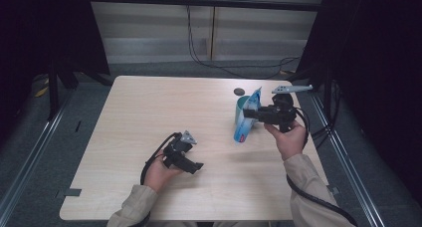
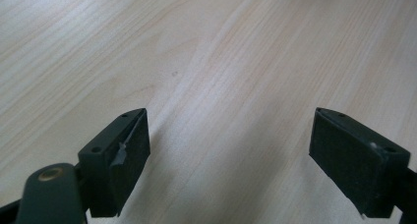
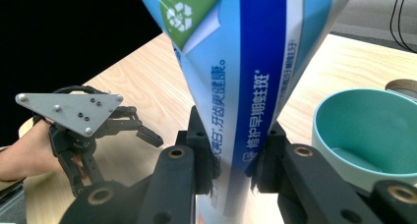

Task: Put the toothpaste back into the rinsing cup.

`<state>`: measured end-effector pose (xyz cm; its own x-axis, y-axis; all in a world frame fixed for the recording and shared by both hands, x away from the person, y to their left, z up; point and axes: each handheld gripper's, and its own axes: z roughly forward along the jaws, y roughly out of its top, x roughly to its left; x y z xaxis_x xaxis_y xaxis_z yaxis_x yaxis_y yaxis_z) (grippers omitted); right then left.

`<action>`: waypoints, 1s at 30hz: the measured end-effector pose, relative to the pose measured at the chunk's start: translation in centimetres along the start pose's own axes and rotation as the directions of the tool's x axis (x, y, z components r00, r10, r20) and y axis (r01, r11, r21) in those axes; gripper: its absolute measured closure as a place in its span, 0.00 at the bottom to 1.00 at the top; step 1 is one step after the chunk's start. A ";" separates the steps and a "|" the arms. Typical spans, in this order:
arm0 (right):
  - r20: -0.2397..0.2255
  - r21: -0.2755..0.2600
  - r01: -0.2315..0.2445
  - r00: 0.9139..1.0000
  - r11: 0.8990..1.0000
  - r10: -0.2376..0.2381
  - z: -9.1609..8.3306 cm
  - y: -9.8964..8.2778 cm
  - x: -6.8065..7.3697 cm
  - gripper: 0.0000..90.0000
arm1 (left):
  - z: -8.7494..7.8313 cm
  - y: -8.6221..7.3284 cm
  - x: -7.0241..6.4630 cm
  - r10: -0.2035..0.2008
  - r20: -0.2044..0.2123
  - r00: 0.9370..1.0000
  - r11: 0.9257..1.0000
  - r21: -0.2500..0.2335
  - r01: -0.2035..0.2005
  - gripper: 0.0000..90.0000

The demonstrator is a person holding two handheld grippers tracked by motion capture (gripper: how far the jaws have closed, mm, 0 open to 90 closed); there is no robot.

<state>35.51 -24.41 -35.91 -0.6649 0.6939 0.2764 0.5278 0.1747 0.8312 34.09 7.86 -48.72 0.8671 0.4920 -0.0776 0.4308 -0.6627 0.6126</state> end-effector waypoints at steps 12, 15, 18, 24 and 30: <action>0.024 0.008 0.014 1.000 1.000 -0.014 -0.4 1.2 -0.3 0.83 | 0.5 -1.1 -0.1 0.029 -0.016 0.999 1.000 -0.003 -0.029 0.17; 0.035 0.011 0.023 0.999 1.000 -0.024 -0.5 1.5 -0.5 0.83 | 0.5 -1.2 -0.2 0.063 -0.021 0.998 0.998 -0.005 -0.064 0.16; 0.037 0.013 0.023 0.999 1.000 -0.023 -0.5 1.9 -0.6 0.83 | 0.5 -1.4 -0.2 0.075 -0.017 0.997 0.997 -0.012 -0.076 0.15; 0.047 0.021 0.031 0.998 0.999 -0.032 -0.6 2.6 -0.6 0.83 | 0.6 -2.1 -0.2 0.060 -0.014 0.998 0.995 -0.077 -0.060 0.13; 0.058 0.010 0.027 0.998 1.000 -0.027 -0.9 3.4 -0.8 0.83 | 0.9 -2.7 -0.3 0.067 -0.013 0.998 0.989 -0.131 -0.068 0.09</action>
<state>37.36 -25.02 -32.84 -0.6475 0.7280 0.2253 0.5149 0.2000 0.8336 32.90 9.06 -51.06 0.8906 0.4539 -0.0263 0.3344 -0.6147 0.7143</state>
